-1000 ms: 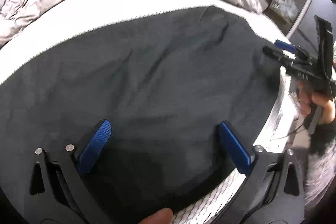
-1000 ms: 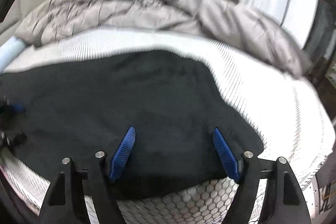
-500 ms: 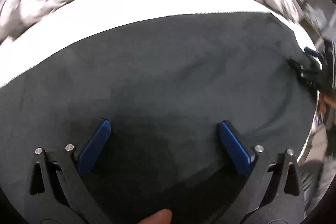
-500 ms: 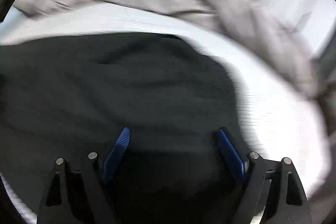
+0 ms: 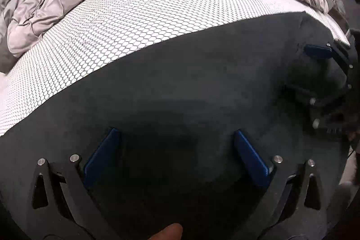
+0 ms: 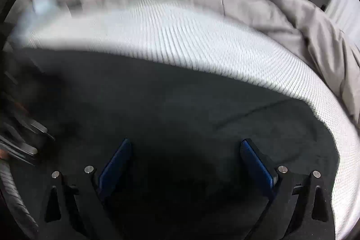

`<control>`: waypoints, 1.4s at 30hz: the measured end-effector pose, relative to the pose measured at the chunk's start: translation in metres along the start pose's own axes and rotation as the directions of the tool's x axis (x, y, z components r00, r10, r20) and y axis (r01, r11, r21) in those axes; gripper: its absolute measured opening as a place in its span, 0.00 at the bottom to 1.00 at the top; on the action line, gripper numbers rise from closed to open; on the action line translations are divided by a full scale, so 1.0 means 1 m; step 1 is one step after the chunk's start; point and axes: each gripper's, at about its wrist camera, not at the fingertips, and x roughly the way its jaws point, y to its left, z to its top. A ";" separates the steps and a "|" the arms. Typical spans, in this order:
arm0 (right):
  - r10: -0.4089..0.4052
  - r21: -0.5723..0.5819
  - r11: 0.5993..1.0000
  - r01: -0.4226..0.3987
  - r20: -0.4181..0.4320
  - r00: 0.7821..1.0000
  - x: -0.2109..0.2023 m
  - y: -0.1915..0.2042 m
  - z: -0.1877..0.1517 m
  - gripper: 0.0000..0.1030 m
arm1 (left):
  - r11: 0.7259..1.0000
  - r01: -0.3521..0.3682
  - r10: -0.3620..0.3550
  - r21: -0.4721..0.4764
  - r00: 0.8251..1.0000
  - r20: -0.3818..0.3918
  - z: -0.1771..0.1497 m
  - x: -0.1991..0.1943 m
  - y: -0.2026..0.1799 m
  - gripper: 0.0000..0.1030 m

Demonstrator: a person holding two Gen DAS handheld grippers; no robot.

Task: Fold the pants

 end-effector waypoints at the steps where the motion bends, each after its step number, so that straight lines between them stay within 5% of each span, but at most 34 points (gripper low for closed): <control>1: 0.004 0.038 0.999 -0.004 0.009 1.000 -0.004 -0.012 -0.003 0.96 | 1.000 0.003 -0.003 -0.015 1.000 0.005 0.000 -0.002 0.005 1.00; 2: -0.071 0.072 0.995 0.071 -0.003 0.997 -0.008 -0.030 -0.007 0.96 | 0.999 -0.010 0.011 -0.032 1.000 0.010 -0.002 -0.004 0.011 1.00; 3: -0.214 0.097 0.972 0.214 -0.016 0.977 -0.012 -0.053 -0.013 0.96 | 0.999 -0.020 0.021 -0.048 1.000 0.011 -0.005 -0.004 0.019 1.00; 5: -0.362 0.159 0.916 0.367 -0.063 0.930 -0.013 -0.083 -0.024 0.96 | 0.997 0.001 0.000 -0.077 1.000 0.014 -0.009 -0.003 0.026 1.00; 7: -0.219 0.337 0.915 0.222 -0.046 0.975 -0.014 -0.118 -0.041 0.96 | 0.996 0.001 0.001 -0.084 1.000 0.012 -0.009 -0.006 0.027 1.00; 8: -0.204 0.358 0.911 0.204 -0.039 0.978 -0.015 -0.121 -0.044 0.96 | 0.997 -0.013 0.014 -0.081 1.000 0.012 -0.009 -0.008 0.025 1.00; 12: -0.307 0.318 0.906 0.281 0.036 0.951 -0.047 -0.108 -0.035 0.96 | 0.997 -0.011 0.018 -0.082 0.996 0.086 -0.004 -0.036 0.019 0.99; 14: -0.267 0.319 0.922 0.219 0.112 0.957 -0.057 -0.103 -0.016 0.96 | 0.996 -0.003 0.014 -0.091 0.992 0.124 0.006 -0.041 0.019 0.99; 16: -0.120 0.313 0.948 0.060 0.177 0.977 -0.062 -0.086 0.002 0.96 | 0.992 0.015 0.002 -0.125 0.992 0.128 0.018 -0.035 0.022 0.99; 19: 0.070 0.252 0.960 -0.118 0.192 0.979 -0.034 -0.050 0.027 0.96 | 0.988 -0.005 0.015 -0.154 0.998 0.062 0.026 -0.004 0.028 0.99; 22: 0.106 0.141 0.983 -0.118 0.088 0.990 0.007 -0.018 0.042 0.95 | 0.990 -0.031 0.037 -0.139 0.999 0.035 0.021 0.018 0.025 1.00; 25: 0.039 0.120 0.992 -0.042 0.030 0.999 0.020 -0.014 0.040 0.94 | 0.990 -0.009 0.016 -0.139 0.999 0.046 0.019 0.016 0.025 1.00; 27: -0.124 0.187 0.975 0.121 0.005 0.992 0.018 -0.043 0.032 0.95 | 0.990 0.003 0.004 -0.144 0.999 0.053 0.017 0.015 0.026 1.00; 28: -0.248 0.245 0.937 0.247 -0.030 0.968 0.017 -0.071 0.024 0.95 | 0.990 0.005 0.003 -0.144 0.998 0.055 0.016 0.015 0.027 1.00; 29: -0.268 0.296 0.916 0.272 -0.056 0.962 0.016 -0.089 0.016 0.94 | 0.989 0.003 0.005 -0.145 0.998 0.056 0.016 0.015 0.026 1.00; 31: -0.206 0.368 0.908 0.200 -0.023 0.978 0.009 -0.108 0.005 0.94 | 0.989 -0.007 0.015 -0.145 0.998 0.056 0.012 0.011 0.025 1.00; 35: -0.221 0.312 0.930 0.196 0.045 0.974 -0.022 -0.091 0.006 0.94 | 0.989 -0.026 0.044 -0.146 0.991 0.123 0.005 -0.019 0.027 0.99; 39: -0.010 0.255 0.967 -0.028 0.150 0.989 -0.053 -0.053 0.005 0.95 | 0.996 0.070 -0.059 -0.047 0.976 0.208 -0.009 -0.047 -0.011 0.99; 40: 0.051 0.212 0.974 -0.081 0.139 0.989 -0.052 -0.039 0.004 0.95 | 0.995 0.091 -0.098 0.046 0.980 0.176 -0.013 -0.040 -0.031 0.99; 42: 0.117 0.155 0.979 -0.132 0.107 0.987 -0.040 -0.013 0.001 0.95 | 0.988 0.046 -0.057 0.149 0.996 0.072 -0.022 -0.020 -0.055 1.00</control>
